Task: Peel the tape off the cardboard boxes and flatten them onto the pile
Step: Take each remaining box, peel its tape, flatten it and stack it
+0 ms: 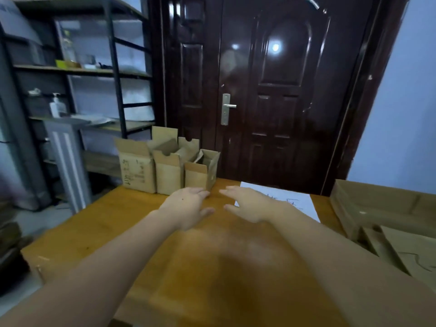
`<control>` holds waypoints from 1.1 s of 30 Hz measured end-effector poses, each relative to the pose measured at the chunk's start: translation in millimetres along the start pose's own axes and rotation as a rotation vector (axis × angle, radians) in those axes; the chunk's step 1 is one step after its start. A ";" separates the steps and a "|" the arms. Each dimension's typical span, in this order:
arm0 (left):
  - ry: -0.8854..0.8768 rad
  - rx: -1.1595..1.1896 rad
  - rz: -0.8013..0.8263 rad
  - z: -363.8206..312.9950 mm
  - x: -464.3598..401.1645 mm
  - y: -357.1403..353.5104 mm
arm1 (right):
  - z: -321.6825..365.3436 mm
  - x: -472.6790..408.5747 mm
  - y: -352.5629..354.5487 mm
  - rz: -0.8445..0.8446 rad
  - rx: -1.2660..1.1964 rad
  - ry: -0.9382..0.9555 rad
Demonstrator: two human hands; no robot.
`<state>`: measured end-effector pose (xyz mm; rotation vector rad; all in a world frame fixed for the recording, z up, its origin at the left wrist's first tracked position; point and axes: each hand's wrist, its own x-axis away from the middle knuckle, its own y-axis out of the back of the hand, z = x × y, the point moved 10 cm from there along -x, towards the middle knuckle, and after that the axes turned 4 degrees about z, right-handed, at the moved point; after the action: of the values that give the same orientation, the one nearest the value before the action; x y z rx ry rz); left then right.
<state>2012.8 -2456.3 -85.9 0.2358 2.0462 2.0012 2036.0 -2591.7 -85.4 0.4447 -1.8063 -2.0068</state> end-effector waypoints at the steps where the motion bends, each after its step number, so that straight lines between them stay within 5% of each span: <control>1: 0.007 -0.005 -0.002 10.9 -6.8 2.1 | 6.1 -18.7 0.2 -0.006 0.011 0.019; 15: 0.045 -0.024 -0.096 78.0 -96.5 7.8 | -8.4 -196.0 17.0 -0.281 0.074 -0.043; 23: -0.014 0.055 -0.157 47.0 -75.3 13.9 | -20.1 -99.5 18.9 -0.320 -0.193 0.012; 29: -0.213 -0.043 0.021 -16.1 -28.9 3.9 | -40.8 -5.4 5.8 -0.212 -0.306 0.024; 33: -0.307 -0.054 -0.008 -64.5 6.6 2.7 | -48.5 66.4 11.4 -0.264 -0.419 0.026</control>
<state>1986.9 -2515.7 -83.0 0.4905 1.7973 1.8777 2003.0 -2667.5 -77.5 0.5956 -1.3117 -2.4657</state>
